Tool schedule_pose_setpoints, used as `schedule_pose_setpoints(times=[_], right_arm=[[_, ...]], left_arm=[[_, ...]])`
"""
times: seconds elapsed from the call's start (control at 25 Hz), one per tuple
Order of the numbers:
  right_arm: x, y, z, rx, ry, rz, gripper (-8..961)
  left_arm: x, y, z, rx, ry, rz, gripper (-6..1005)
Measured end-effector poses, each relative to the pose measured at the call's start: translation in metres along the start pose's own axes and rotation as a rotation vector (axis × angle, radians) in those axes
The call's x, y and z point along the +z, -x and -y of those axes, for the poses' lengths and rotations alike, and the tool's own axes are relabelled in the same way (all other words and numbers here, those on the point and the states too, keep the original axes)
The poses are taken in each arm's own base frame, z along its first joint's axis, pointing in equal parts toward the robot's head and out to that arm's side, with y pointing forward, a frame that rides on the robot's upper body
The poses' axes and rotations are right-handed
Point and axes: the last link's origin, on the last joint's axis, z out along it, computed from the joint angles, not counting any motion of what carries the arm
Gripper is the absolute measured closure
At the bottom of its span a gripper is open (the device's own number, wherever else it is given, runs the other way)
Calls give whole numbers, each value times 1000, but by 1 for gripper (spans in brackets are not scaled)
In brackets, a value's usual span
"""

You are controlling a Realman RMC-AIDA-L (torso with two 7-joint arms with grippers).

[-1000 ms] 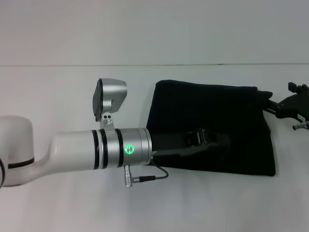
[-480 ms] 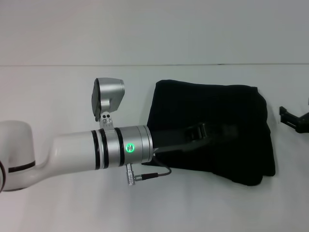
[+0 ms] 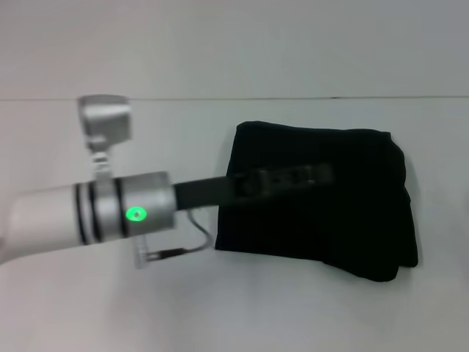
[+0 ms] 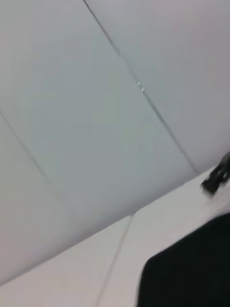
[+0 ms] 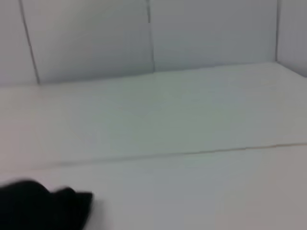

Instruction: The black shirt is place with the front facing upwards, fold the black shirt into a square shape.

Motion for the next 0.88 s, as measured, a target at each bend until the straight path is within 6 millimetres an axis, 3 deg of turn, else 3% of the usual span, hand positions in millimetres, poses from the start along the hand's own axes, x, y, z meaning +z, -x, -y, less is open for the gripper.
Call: schedule_pose_setpoints(times=[0.28, 0.44, 0.88], right_arm=[[-24, 6, -30, 294, 328, 3, 11], [-27, 5, -50, 394, 471, -82, 11], [5, 5, -78, 571, 479, -259, 11]], left_arm=[[-75, 0, 21, 191, -143, -99, 237], [-93, 4, 27, 246, -191, -95, 77], [-98, 9, 33, 239, -229, -98, 77]])
